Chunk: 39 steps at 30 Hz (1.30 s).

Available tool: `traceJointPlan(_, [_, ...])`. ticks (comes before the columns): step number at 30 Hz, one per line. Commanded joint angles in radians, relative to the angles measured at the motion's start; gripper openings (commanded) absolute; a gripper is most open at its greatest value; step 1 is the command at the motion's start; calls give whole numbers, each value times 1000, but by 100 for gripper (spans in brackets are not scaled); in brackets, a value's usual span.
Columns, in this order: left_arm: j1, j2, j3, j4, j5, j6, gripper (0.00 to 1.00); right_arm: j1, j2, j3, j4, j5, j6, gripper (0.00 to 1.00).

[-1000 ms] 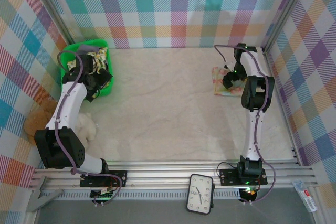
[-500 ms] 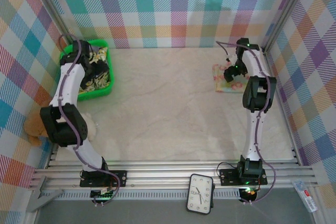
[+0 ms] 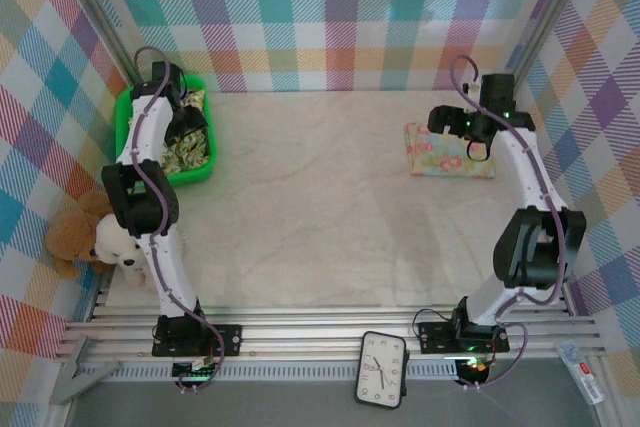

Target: Fold and stack the skirts

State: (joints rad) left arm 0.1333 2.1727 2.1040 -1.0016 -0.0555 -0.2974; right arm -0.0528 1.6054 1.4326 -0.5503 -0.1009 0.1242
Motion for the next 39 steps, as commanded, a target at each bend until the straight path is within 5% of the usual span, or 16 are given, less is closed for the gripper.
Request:
traceJointPlan(1, [9,67,118,-70,-25,-10,56,-8,-82,-114,166,-157,169,99])
traceJointPlan(9, [9,32,125,-45,-74,-31,0,-13,-245,-321,262,-187,255,99])
traceJointPlan(15, [-2,-217,4,76,141,-110,0,-13,-316,-423,380,-174,343,99])
traceJointPlan(23, [-88,-465,-59,164,239,-236,0,-8,-325,-550,709,-452,420,99])
traceJointPlan(31, [-362,-558,-121,226,147,-314,0,6,-321,-556,697,-491,393,99])
traceJointPlan(39, [-569,-432,-212,283,162,-435,0,48,-309,-586,726,-559,340,99])
